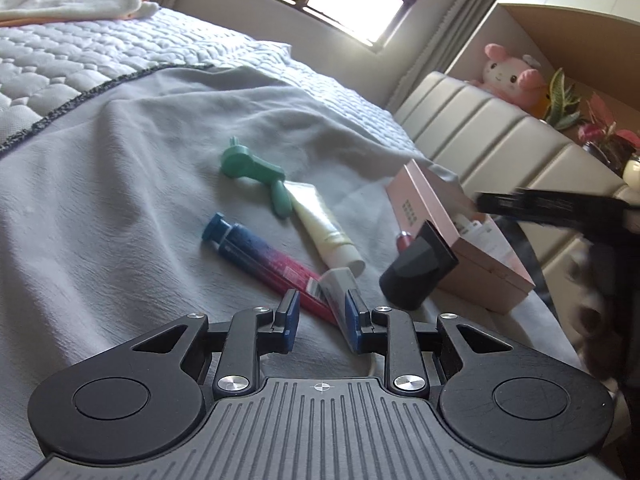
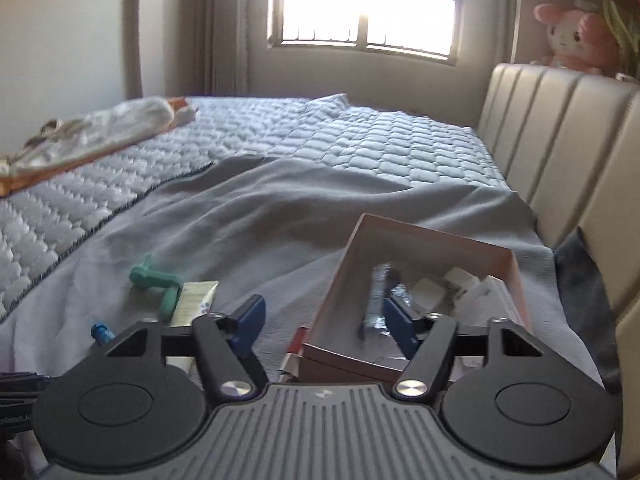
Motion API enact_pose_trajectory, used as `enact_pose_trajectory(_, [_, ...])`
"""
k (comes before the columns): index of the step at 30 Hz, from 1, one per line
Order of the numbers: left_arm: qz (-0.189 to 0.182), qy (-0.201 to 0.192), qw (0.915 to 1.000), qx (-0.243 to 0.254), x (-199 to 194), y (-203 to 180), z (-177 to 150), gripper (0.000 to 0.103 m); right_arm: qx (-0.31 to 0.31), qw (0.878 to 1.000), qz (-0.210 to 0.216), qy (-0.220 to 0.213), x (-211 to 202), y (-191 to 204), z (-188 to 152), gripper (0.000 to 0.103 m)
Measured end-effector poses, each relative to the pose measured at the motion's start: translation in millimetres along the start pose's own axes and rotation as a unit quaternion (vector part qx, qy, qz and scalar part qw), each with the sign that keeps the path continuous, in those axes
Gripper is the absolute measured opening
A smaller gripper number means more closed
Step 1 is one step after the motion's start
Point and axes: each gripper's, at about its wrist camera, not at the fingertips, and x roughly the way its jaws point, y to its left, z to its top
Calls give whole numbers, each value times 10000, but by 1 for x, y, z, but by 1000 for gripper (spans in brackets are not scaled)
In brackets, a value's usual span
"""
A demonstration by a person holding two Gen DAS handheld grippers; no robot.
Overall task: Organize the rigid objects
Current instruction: 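Lower the cable box and plastic bag into the pink box and open both grippers, then grasp the white USB hub on the blanket with the left gripper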
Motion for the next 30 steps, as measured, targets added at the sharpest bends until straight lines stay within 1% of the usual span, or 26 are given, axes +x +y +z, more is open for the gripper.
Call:
enact_pose_trajectory(1, [-61,26,10000,25,0,-1,-2,27,-138,9995,-178,211,14,11,9,34])
enact_pose_trajectory(2, [-131,50,9999,45,1,-2,-4,27,-238,9986,-258,390,28,19,17,26])
enact_pose_trajectory(4, [-278,71,9996,58,3,-4,-6,27,-525,9957,-361,672,55,33,30,21])
enact_pose_trajectory(5, [-380,77,9992,56,4,-4,-8,27,-707,9932,-518,771,69,40,35,18])
enact_pose_trajectory(7, [-544,121,9984,31,7,-3,-12,27,-1081,9856,-755,1056,95,51,39,18])
enact_pose_trajectory(9, [-668,186,9976,7,8,-1,-16,27,-1348,9767,-965,1367,121,60,39,15])
enact_pose_trajectory(11, [-737,220,9970,-1,7,2,-18,27,-1632,9649,-1194,1678,143,68,32,11])
enact_pose_trajectory(12, [-750,214,9970,-11,6,5,-19,27,-1742,9600,-1261,1795,150,71,28,10])
enact_pose_trajectory(14, [-758,197,9969,-73,5,11,-18,27,-1867,9536,-1240,2012,155,77,19,9])
enact_pose_trajectory(17, [-719,139,9971,-190,3,18,-16,27,-2025,9502,-1121,2088,140,83,3,9])
enact_pose_trajectory(19, [-698,117,9972,-259,2,20,-16,27,-1960,9533,-839,2138,122,84,-5,9])
enact_pose_trajectory(22, [-692,183,9970,-306,4,19,-17,27,-1750,9604,-345,2141,89,81,-17,9])
enact_pose_trajectory(23, [-697,208,9969,-298,4,16,-17,27,-1693,9628,-215,2097,78,79,-21,8])
enact_pose_trajectory(25, [-731,246,9967,-241,4,9,-19,27,-1693,9669,-90,1908,56,74,-30,9])
enact_pose_trajectory(27, [-774,285,9965,-139,3,0,-20,27,-1613,9711,44,1761,38,60,-39,9])
enact_pose_trajectory(29, [-800,331,9962,-15,2,-10,-22,27,-1389,9762,138,1661,23,43,-47,9])
enact_pose_trajectory(30, [-801,358,9961,36,3,-15,-23,27,-1297,9796,145,1529,14,34,-53,13])
